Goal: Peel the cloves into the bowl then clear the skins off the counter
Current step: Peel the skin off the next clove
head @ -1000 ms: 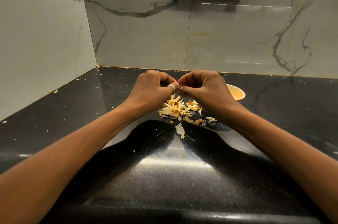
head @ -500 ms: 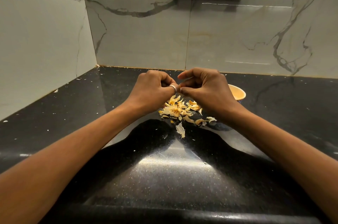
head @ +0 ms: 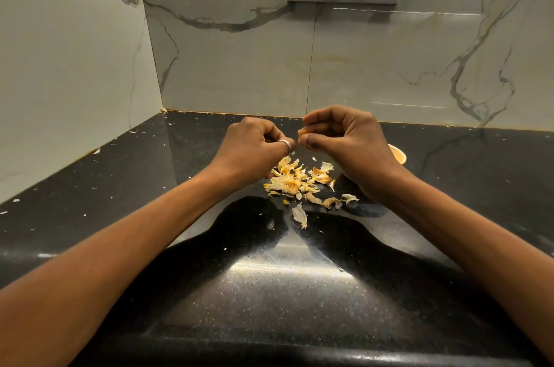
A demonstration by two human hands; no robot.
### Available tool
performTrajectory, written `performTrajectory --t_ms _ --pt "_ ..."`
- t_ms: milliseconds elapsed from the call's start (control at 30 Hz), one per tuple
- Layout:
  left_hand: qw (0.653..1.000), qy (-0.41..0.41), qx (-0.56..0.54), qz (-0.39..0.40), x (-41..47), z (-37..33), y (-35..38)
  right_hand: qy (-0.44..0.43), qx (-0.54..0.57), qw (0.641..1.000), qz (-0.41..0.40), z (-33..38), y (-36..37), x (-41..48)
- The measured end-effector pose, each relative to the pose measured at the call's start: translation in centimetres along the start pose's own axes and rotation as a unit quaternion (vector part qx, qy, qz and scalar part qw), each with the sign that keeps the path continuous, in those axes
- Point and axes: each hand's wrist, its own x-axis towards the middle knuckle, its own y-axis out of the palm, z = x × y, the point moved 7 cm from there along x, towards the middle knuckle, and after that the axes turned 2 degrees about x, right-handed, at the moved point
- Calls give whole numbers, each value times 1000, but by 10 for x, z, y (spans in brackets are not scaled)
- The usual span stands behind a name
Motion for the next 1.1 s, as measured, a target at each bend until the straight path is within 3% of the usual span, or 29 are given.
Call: performTrajectory --t_ms 333,800,1100 --pt "998 54 15 -43 1 -6 -6 22 31 999 3 -3 -1 1" --pt "977 186 86 -56 -3 -19 -6 -32 -82 996 16 3 5 0" --pt "968 196 144 -65 -4 -20 -2 -65 -115 991 17 3 9 0"
